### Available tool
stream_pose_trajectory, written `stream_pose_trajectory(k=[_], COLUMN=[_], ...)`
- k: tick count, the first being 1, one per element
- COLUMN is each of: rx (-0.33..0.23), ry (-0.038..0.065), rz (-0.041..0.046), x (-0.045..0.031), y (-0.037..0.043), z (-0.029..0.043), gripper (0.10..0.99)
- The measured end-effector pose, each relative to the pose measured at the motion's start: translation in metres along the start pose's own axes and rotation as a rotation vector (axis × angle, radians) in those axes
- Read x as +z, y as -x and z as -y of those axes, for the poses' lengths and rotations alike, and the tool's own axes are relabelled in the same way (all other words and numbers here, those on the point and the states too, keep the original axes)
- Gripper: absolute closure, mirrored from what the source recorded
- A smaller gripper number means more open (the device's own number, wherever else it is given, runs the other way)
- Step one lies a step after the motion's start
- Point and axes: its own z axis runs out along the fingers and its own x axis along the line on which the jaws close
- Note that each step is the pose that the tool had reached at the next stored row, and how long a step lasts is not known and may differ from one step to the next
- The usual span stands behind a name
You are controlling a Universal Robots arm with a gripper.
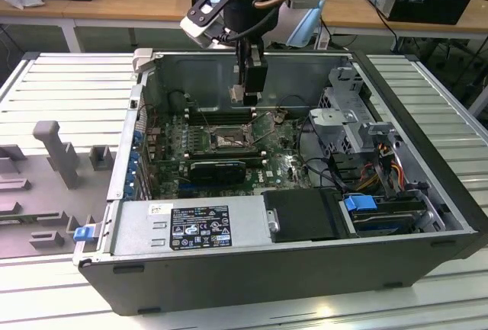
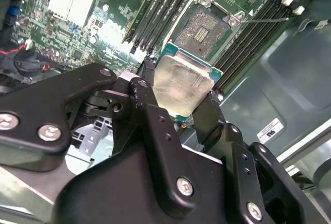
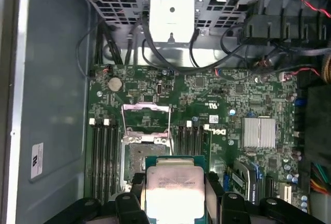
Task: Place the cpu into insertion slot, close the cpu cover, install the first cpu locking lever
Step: 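Place the cpu into insertion slot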
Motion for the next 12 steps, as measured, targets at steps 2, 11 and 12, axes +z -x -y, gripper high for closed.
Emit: stream_pose_trajectory(k=[2,11,12], rx=[0.005,0.011,0.013], ry=[0.000,0.001,0.001], rz=[0.0025,0.0040,0.0040], x=[0.0015,0.0102,0.0102], y=[0.0001,0.0003,0.0003], z=[0.0001,0.0005,0.0005], gripper=[0.545,0.545,0.545])
